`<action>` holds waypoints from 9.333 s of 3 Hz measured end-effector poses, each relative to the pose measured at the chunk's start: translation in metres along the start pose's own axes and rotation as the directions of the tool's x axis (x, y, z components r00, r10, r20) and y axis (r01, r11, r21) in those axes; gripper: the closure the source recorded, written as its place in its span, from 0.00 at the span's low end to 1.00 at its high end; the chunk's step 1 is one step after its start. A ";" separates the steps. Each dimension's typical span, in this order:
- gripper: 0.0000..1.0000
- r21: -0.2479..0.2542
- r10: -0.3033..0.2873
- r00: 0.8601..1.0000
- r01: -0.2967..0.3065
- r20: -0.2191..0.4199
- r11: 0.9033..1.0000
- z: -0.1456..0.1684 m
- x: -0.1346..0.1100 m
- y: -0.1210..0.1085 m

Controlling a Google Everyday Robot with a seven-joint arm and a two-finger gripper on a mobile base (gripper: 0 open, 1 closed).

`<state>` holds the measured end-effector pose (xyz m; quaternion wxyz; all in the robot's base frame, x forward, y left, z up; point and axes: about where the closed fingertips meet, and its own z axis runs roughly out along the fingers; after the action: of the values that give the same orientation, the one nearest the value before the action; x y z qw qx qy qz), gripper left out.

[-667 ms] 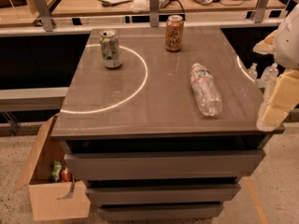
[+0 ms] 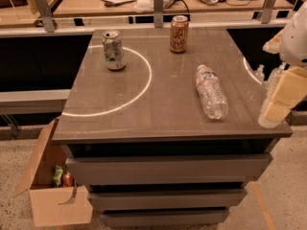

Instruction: Place water bottle upright

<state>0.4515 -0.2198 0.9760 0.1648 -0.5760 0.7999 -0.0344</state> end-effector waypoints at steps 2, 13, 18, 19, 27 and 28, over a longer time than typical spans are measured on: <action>0.00 0.006 0.309 0.951 -0.309 0.006 0.951 0.034 -0.014 -0.069; 0.86 -0.040 0.794 0.602 -0.798 -0.082 0.601 0.166 -0.091 -0.137; 1.00 -0.259 0.355 0.534 -0.248 0.767 0.934 0.086 -0.196 -0.180; 1.00 -0.290 0.402 0.456 -0.298 0.794 0.909 0.088 -0.189 -0.176; 0.29 -0.196 0.235 0.197 -0.198 0.952 0.960 0.098 -0.170 -0.122; 0.07 -0.200 0.241 0.199 -0.205 0.950 0.958 0.101 -0.167 -0.118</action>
Offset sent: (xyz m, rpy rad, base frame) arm 0.1116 -0.0078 -0.0129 0.1441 0.0611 -0.4574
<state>0.6364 -0.0893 0.9469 0.6170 -0.3545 0.6012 0.3636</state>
